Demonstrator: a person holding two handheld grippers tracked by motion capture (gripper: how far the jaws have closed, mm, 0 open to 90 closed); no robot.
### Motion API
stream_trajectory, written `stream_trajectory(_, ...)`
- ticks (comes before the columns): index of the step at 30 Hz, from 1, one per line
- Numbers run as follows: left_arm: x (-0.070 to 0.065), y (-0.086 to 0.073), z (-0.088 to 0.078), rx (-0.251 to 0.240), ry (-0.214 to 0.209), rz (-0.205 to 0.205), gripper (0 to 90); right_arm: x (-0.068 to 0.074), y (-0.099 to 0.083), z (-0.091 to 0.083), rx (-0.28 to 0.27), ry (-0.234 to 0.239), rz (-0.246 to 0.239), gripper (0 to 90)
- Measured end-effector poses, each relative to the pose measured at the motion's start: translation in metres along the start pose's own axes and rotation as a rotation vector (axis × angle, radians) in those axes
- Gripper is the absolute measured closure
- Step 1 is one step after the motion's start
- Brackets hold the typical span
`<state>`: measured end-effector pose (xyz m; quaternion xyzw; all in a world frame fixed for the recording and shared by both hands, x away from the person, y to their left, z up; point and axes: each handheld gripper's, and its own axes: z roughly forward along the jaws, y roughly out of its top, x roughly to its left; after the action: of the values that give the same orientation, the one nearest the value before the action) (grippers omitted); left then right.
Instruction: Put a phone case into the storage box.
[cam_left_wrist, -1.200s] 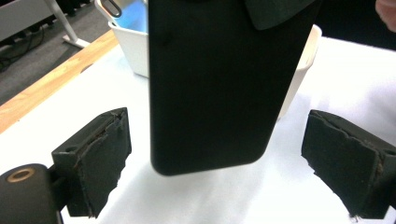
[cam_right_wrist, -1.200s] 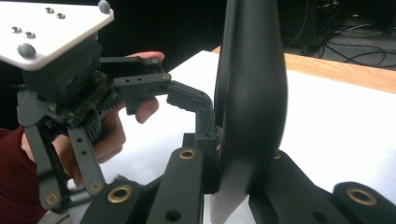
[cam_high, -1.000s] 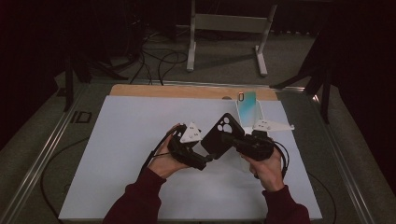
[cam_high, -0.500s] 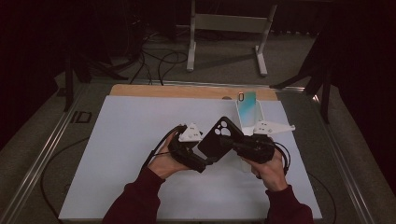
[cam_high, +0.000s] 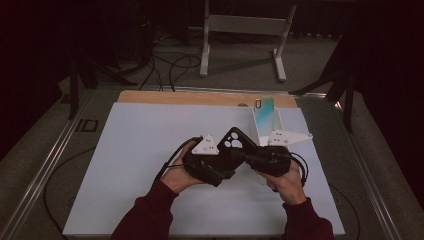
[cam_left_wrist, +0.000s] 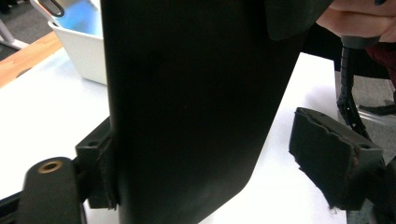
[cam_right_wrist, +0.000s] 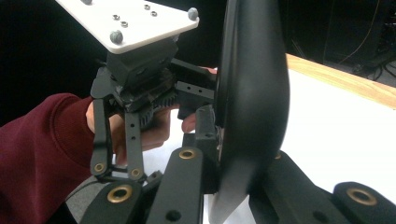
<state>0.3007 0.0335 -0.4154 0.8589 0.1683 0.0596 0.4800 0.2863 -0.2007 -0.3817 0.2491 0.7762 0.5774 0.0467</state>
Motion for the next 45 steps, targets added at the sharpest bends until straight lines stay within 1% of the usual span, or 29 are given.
stream_trajectory(1, 0.0, 0.0, -0.001, -0.002, 0.001, 0.001, 23.4, 0.0, 0.0, -0.001, 0.001, -0.002, 0.002, 85.7)
stream_trajectory(2, 0.0, -0.001, -0.001, -0.006, 0.012, 0.007, 26.4, -0.001, 0.0, -0.002, 0.001, -0.003, 0.002, 85.6)
stream_trajectory(3, 0.0, -0.002, -0.002, -0.007, 0.019, 0.012, 32.5, -0.002, -0.001, -0.003, 0.001, -0.008, -0.001, 85.5)
stream_trajectory(5, -0.001, -0.002, -0.002, -0.008, 0.022, 0.018, 37.7, -0.002, -0.001, -0.004, 0.001, -0.011, -0.001, 85.5)
stream_trajectory(9, 0.0, -0.006, -0.004, -0.007, 0.007, 0.022, 45.8, -0.002, -0.001, -0.005, 0.021, -0.026, -0.024, 85.0)
stream_trajectory(11, 0.001, -0.007, -0.004, -0.002, -0.003, 0.021, 50.3, -0.003, -0.001, -0.006, 0.024, -0.029, -0.03, 83.2)
stream_trajectory(15, 0.001, -0.009, -0.001, 0.013, -0.012, 0.029, 61.3, -0.004, 0.0, -0.006, 0.027, -0.032, -0.032, 75.0)
stream_trajectory(17, 0.001, -0.01, 0.0, 0.018, -0.005, 0.034, 67.7, -0.005, 0.0, -0.006, 0.029, -0.039, -0.03, 69.9)
stream_trajectory(19, 0.0, -0.01, 0.0, 0.015, -0.01, 0.038, 72.3, -0.005, 0.0, -0.006, 0.027, -0.048, -0.026, 64.7)
stream_trajectory(21, -0.002, -0.01, 0.001, 0.014, 0.004, 0.051, 76.1, -0.006, 0.0, -0.006, 0.02, -0.057, -0.022, 58.7)
stream_trajectory(23, -0.002, -0.01, 0.002, 0.012, 0.004, 0.057, 79.1, -0.006, 0.0, -0.006, 0.016, -0.068, -0.019, 53.5)
stream_trajectory(25, -0.003, -0.01, 0.003, 0.012, 0.005, 0.061, 79.5, -0.006, 0.001, -0.005, 0.025, -0.079, -0.017, 48.2)
stream_trajectory(26, -0.003, -0.01, 0.003, 0.013, 0.005, 0.062, 79.6, -0.005, 0.001, -0.004, 0.035, -0.091, -0.026, 44.8)
stream_trajectory(27, -0.003, -0.011, 0.003, 0.011, 0.007, 0.066, 79.7, -0.004, 0.001, -0.004, 0.038, -0.103, -0.034, 38.7)
stream_trajectory(28, -0.003, -0.011, 0.002, 0.008, 0.009, 0.061, 80.0, -0.003, 0.001, -0.003, 0.049, -0.142, -0.037, 31.0)
stream_trajectory(29, -0.002, -0.011, 0.001, 0.008, 0.009, 0.06, 80.1, -0.003, 0.001, -0.003, 0.057, -0.164, -0.04, 30.1)
stream_trajectory(30, -0.002, -0.011, 0.001, 0.005, 0.019, 0.06, 80.1, -0.003, 0.0, -0.003, 0.061, -0.163, -0.04, 28.5)
stream_trajectory(31, -0.001, -0.011, 0.0, 0.005, 0.03, 0.057, 80.2, -0.003, -0.001, -0.003, 0.06, -0.174, -0.039, 25.6)
stream_trajectory(32, 0.0, -0.011, -0.001, 0.004, 0.035, 0.053, 80.3, -0.003, -0.001, -0.003, 0.062, -0.185, -0.036, 24.3)
stream_trajectory(34, 0.0, -0.011, -0.001, 0.004, 0.035, 0.053, 80.3, -0.003, -0.001, -0.004, 0.057, -0.187, -0.032, 24.2)
stream_trajectory(35, 0.001, -0.011, -0.002, 0.0, 0.071, 0.041, 80.4, -0.003, -0.001, -0.005, 0.051, -0.199, -0.023, 21.4)
stream_trajectory(37, 0.002, -0.01, -0.002, -0.002, 0.091, 0.034, 80.3, -0.003, 0.0, -0.006, 0.038, -0.211, -0.02, 20.2)
stream_trajectory(38, 0.002, -0.01, -0.002, -0.002, 0.091, 0.034, 80.3, -0.003, 0.0, -0.006, 0.038, -0.211, -0.02, 20.2)
stream_trajectory(39, 0.002, -0.01, -0.002, -0.002, 0.091, 0.034, 80.3, -0.002, 0.0, -0.006, 0.034, -0.217, -0.008, 19.7)
stream_trajectory(40, 0.003, -0.01, -0.002, -0.003, 0.108, 0.025, 80.3, -0.002, 0.001, -0.006, 0.025, -0.233, -0.008, 18.3)
stream_trajectory(45, 0.004, -0.01, -0.001, -0.005, 0.128, 0.007, 80.4, 0.0, 0.004, -0.004, -0.014, -0.287, 0.021, 16.8)
